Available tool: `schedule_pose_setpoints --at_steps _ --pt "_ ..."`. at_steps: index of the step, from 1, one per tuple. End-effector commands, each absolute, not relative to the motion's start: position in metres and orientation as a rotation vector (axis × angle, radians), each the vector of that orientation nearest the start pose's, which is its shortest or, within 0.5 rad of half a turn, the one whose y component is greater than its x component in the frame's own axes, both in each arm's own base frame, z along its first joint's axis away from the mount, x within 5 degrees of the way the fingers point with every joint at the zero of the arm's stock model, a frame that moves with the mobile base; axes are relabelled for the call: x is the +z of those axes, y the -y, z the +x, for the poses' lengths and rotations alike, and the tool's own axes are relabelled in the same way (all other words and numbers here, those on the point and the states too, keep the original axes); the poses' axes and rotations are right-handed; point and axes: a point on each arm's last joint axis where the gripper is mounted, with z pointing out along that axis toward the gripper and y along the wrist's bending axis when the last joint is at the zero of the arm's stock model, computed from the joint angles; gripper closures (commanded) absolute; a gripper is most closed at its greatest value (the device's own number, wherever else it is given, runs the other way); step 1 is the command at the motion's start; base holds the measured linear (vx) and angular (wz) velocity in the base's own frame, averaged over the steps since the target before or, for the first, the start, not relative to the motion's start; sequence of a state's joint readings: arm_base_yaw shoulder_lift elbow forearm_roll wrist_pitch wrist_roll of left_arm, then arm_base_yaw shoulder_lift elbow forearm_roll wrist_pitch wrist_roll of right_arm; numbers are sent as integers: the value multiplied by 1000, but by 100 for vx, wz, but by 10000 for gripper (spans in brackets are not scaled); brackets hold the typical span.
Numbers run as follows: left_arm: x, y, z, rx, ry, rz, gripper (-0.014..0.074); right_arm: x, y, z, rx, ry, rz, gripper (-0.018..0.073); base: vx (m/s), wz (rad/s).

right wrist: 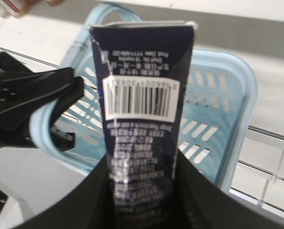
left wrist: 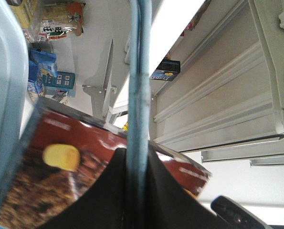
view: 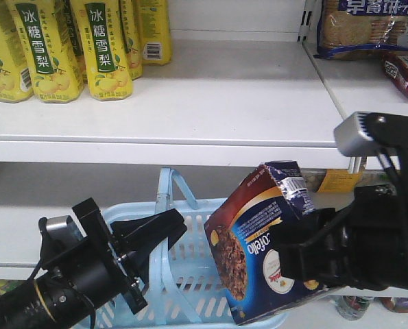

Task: Left arm holds basket, right arm returns cookies
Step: 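Lift the cookie box out of the basket with the right gripper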

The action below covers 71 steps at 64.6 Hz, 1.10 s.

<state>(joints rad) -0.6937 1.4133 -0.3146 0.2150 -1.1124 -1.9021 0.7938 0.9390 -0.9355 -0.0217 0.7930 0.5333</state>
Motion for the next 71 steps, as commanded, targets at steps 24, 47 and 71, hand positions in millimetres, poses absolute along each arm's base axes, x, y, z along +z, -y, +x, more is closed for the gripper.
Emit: schedule_pose_setpoints --at_steps 24,47,71 --pt "253 161 165 -2286 -1393 -652 596 411 -101 104 829 -1949 -285 568 0 0" --pt "253 161 165 -2286 -1393 -652 596 433 -99 107 803 -1674 -321 566 0 0" --pt "253 161 165 -2286 -1393 -652 596 436 -115 126 696 -1546 -416 565 0 0"
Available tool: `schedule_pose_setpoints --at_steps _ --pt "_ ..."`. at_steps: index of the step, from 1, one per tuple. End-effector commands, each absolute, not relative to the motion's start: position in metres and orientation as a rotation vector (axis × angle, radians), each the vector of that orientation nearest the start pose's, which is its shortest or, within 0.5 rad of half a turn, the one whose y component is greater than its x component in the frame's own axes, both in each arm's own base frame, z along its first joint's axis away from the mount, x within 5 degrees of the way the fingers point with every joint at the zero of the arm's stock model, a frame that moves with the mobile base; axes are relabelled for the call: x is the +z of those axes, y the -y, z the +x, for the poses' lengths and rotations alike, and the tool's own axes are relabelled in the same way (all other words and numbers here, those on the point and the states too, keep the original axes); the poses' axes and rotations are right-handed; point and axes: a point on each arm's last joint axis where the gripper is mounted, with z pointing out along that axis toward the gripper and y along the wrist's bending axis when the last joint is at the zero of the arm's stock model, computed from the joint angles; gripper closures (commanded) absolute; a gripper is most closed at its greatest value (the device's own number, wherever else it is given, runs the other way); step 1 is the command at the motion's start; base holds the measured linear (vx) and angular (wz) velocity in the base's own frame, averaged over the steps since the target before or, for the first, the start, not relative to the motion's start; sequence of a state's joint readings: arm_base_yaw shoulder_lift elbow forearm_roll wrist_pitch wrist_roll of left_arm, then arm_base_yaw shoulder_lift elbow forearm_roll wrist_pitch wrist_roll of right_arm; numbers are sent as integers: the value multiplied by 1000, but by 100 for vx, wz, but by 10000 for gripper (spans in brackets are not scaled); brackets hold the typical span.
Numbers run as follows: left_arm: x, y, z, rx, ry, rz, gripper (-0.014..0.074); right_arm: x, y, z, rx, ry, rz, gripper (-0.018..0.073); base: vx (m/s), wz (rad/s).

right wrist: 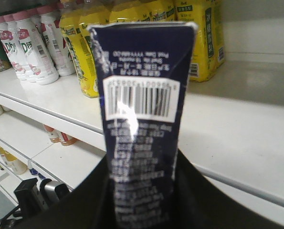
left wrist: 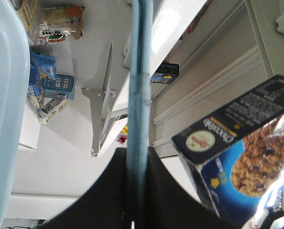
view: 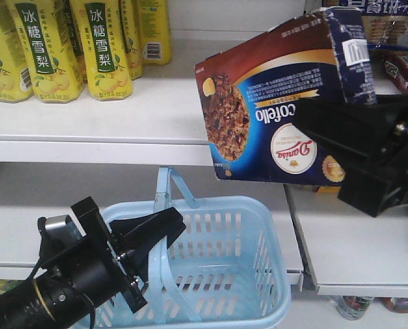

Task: Left arm holds basket, right arm returns cookies
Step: 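Lift the cookie box out of the basket with the right gripper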

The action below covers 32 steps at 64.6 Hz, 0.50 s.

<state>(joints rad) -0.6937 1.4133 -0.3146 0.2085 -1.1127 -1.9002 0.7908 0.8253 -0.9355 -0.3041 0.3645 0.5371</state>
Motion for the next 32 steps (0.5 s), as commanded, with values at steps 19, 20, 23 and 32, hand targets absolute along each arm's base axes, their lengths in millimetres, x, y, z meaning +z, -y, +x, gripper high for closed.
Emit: schedule_pose_setpoints --at_steps 19,20,23,32 --pt "253 161 165 -2286 -1393 -652 596 437 -96 159 592 -1510 -237 564 0 0" --pt "253 161 165 -2286 -1393 -652 596 437 -95 161 587 -1504 -230 564 0 0" --pt "253 161 165 -2286 -1393 -652 596 436 -92 168 567 -1496 -210 564 0 0" --pt "253 161 165 -2286 -1393 -652 596 433 -89 188 535 -1460 -175 564 0 0"
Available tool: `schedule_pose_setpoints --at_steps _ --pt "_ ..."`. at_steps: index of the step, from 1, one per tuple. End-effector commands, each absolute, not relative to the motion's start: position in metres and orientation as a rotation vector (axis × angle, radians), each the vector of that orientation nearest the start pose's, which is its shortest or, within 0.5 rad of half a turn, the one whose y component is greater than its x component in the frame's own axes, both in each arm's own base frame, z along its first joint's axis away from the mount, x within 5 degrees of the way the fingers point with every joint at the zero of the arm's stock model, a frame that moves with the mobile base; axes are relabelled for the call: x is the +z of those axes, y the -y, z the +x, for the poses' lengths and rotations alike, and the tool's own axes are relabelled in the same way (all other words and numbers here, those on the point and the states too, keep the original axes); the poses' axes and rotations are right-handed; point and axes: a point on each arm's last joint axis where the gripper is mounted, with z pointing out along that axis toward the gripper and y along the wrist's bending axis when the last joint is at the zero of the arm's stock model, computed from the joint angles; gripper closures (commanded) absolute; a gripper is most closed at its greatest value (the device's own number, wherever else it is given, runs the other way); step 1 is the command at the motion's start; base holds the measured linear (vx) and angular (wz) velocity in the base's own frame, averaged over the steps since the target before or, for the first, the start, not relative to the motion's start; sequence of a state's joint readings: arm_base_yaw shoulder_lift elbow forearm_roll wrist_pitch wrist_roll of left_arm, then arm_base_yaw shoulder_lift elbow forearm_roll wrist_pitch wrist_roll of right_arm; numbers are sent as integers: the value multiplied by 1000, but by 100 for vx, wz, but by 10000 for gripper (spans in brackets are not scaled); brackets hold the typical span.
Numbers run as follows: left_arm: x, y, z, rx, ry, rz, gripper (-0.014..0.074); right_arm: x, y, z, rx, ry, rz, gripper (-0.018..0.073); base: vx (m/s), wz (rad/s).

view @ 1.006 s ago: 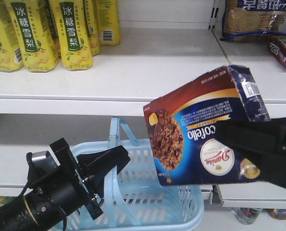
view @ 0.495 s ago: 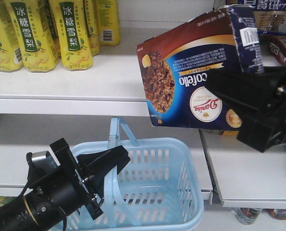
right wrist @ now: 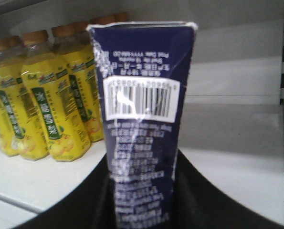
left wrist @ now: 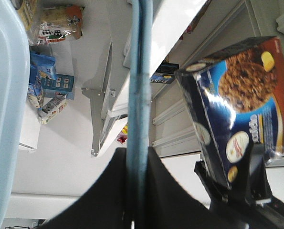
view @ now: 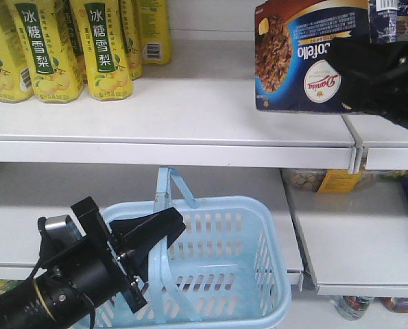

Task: Left arm holds basket, right arm returns cookies
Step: 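Lift the cookie box out of the basket with the right gripper, then lower the cookie box onto the shelf beside the yellow bottles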

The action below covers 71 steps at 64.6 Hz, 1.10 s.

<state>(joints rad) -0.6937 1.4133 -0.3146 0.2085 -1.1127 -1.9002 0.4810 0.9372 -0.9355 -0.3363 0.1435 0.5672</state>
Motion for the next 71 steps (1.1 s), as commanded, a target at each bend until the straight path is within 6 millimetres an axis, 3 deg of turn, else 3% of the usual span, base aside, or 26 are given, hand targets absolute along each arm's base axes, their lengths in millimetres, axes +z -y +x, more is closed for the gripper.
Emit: schedule_pose_setpoints --at_steps 1,17,37,58,71 --pt "253 161 165 -2286 -1393 -652 596 433 -89 190 534 -1456 -172 564 0 0" --pt "253 161 165 -2286 -1393 -652 596 418 -93 229 539 -1417 -155 564 0 0" --pt "253 161 165 -2286 -1393 -652 596 386 -113 274 512 -1372 -227 564 0 0" --pt "253 161 165 -2286 -1393 -652 596 356 -120 301 315 -1395 -346 564 0 0" --pt "253 161 165 -2286 -1393 -652 596 345 -124 310 283 -1398 -377 564 0 0"
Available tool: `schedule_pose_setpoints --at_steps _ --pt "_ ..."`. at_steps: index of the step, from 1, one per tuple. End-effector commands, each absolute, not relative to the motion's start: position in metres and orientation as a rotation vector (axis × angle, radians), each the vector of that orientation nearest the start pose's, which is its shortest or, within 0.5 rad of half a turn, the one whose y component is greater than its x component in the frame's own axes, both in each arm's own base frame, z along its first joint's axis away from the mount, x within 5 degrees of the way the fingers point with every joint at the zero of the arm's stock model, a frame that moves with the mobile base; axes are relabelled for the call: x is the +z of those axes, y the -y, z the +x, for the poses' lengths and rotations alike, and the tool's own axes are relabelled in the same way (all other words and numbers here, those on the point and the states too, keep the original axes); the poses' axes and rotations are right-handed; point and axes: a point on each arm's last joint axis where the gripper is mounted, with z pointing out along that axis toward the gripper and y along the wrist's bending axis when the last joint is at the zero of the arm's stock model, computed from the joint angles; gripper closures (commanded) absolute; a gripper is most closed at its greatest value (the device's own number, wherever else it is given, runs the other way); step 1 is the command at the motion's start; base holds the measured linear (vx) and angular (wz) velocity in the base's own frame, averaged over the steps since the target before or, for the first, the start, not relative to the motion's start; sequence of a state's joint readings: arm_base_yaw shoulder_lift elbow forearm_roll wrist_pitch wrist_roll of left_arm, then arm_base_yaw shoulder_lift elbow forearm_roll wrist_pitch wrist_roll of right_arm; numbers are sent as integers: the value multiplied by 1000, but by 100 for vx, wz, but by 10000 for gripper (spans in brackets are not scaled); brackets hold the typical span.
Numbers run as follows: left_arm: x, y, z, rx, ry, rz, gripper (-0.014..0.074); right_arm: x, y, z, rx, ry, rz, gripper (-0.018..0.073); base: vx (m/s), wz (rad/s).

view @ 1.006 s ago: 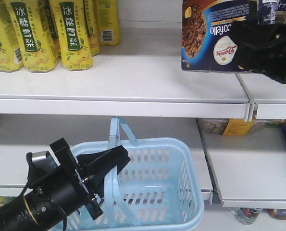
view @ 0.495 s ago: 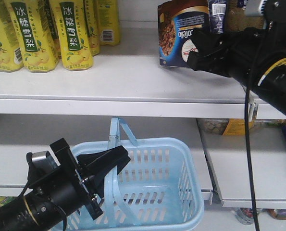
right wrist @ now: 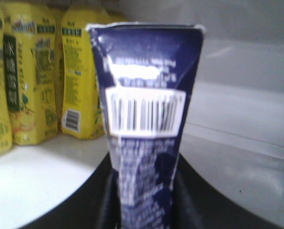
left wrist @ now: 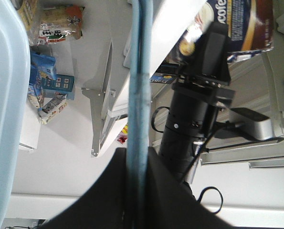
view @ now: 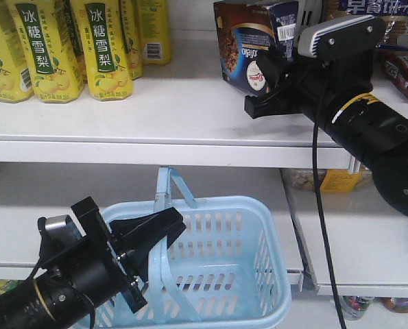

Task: Left arm holds basket, right arm returns cookies
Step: 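Lower the cookie box onto the shelf beside the yellow bottles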

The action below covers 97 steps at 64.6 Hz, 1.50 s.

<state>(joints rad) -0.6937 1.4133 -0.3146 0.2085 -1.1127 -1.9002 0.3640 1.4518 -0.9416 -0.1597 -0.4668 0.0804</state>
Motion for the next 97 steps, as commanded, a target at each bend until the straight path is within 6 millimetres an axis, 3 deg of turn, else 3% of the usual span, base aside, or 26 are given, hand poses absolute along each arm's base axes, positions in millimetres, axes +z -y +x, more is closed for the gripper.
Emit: schedule_pose_setpoints --at_steps 1,33,40,56,66,97 --pt "253 161 165 -2286 -1393 -652 596 344 -124 310 283 -1399 -377 564 0 0" --pt "253 161 165 -2286 -1393 -652 596 341 -125 312 289 -1401 -376 547 0 0" --pt "253 161 165 -2286 -1393 -652 596 342 -125 312 289 -1397 -375 491 0 0" --pt "253 161 165 -2286 -1393 -652 596 347 -124 309 291 -1381 -372 239 0 0" --pt "253 161 165 -2286 -1393 -652 596 350 -123 306 292 -1374 -369 141 0 0" --pt "253 161 165 -2286 -1393 -652 596 368 -116 290 317 -1401 -335 129 0 0"
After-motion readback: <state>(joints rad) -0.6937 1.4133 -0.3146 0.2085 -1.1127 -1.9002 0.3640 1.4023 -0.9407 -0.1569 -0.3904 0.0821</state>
